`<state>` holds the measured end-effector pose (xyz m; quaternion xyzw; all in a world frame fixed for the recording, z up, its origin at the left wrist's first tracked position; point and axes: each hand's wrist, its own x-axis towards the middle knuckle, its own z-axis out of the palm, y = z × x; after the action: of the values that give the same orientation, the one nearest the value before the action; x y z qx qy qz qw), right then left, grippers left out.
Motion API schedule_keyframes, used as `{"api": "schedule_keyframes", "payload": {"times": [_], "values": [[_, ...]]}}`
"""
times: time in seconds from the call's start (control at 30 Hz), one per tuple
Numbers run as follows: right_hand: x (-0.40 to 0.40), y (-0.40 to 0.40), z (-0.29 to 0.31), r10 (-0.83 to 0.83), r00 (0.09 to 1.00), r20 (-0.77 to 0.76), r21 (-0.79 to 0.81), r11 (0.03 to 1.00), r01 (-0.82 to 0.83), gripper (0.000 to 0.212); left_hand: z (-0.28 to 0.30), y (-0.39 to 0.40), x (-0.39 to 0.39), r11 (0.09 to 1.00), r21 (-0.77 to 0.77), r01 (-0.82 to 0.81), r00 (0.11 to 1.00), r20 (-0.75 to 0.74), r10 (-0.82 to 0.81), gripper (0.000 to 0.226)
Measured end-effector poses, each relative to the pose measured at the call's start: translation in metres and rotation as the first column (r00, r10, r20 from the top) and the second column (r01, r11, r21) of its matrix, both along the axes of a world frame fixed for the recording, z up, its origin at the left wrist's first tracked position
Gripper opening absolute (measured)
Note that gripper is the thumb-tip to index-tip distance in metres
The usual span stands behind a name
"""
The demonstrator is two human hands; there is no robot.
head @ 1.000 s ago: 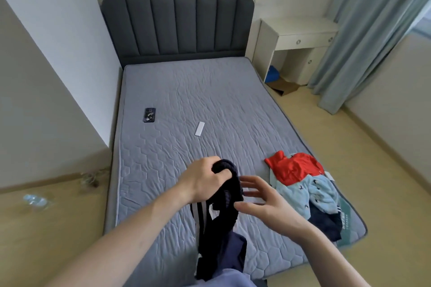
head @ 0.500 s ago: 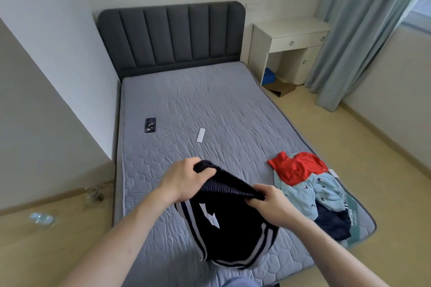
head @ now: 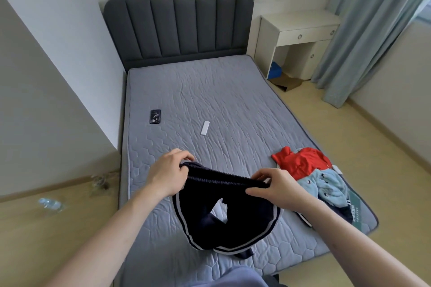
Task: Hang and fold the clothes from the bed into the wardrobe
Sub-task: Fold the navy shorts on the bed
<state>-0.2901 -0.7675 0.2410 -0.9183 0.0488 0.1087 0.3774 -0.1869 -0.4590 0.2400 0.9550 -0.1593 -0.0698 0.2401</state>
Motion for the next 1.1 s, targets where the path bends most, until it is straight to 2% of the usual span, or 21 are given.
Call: {"api": "schedule_keyframes", "payload": {"times": [0.13,0.23,0.3,0.4,0.5,0.6,0.67,0.77,0.87,0.93,1.0,1.1], "values": [[0.004,0.001,-0.019,0.118,0.986,-0.120,-0.221,0.965,-0.143,0.042,-0.014,0.003,-0.012,0.997,0.073,0.030,0.997,0.066,-0.035,0.026],[0.011,-0.002,-0.032,0.184,0.940,-0.288,-0.336,0.899,-0.280,0.032,-0.031,0.009,-0.015,0.991,0.129,-0.023,0.994,-0.099,0.036,0.023],[0.013,-0.005,-0.039,0.189,0.917,-0.351,-0.355,0.880,-0.317,0.030,-0.045,0.017,-0.017,0.991,0.117,-0.058,0.964,-0.250,0.086,0.031],[0.014,-0.010,-0.051,0.181,0.903,-0.390,-0.393,0.854,-0.341,0.034,-0.064,0.025,-0.029,0.994,0.101,-0.042,0.860,-0.503,0.087,0.039],[0.019,-0.016,-0.060,0.169,0.892,-0.420,-0.388,0.855,-0.345,0.041,-0.070,0.026,-0.036,0.994,0.097,-0.049,0.735,-0.670,0.101,0.028],[0.037,-0.027,-0.056,0.139,0.901,-0.411,-0.409,0.855,-0.318,0.047,-0.058,0.017,-0.023,0.983,0.034,-0.182,0.596,-0.791,0.138,0.037],[0.058,-0.034,-0.043,0.104,0.927,-0.359,-0.468,0.840,-0.275,0.047,-0.039,0.006,-0.001,0.952,-0.046,-0.302,0.554,-0.821,0.136,0.042],[0.100,-0.037,-0.001,0.081,0.964,-0.252,-0.506,0.838,-0.202,0.045,0.005,-0.010,0.047,0.882,-0.187,-0.433,0.631,-0.761,0.149,0.037],[0.148,-0.035,0.064,0.068,0.994,-0.088,-0.501,0.859,-0.103,0.044,0.067,-0.016,0.102,0.823,-0.320,-0.469,0.751,-0.636,0.181,0.036],[0.175,-0.032,0.114,0.056,0.995,0.077,-0.511,0.860,-0.009,0.044,0.120,-0.015,0.134,0.797,-0.403,-0.450,0.846,-0.479,0.235,0.034],[0.197,-0.029,0.164,0.028,0.969,0.246,-0.448,0.890,0.088,0.041,0.172,-0.015,0.157,0.790,-0.465,-0.400,0.913,-0.277,0.299,0.037],[0.221,-0.026,0.233,-0.026,0.886,0.463,-0.299,0.936,0.184,0.030,0.246,-0.017,0.172,0.813,-0.500,-0.299,0.940,-0.008,0.341,0.040]]}}
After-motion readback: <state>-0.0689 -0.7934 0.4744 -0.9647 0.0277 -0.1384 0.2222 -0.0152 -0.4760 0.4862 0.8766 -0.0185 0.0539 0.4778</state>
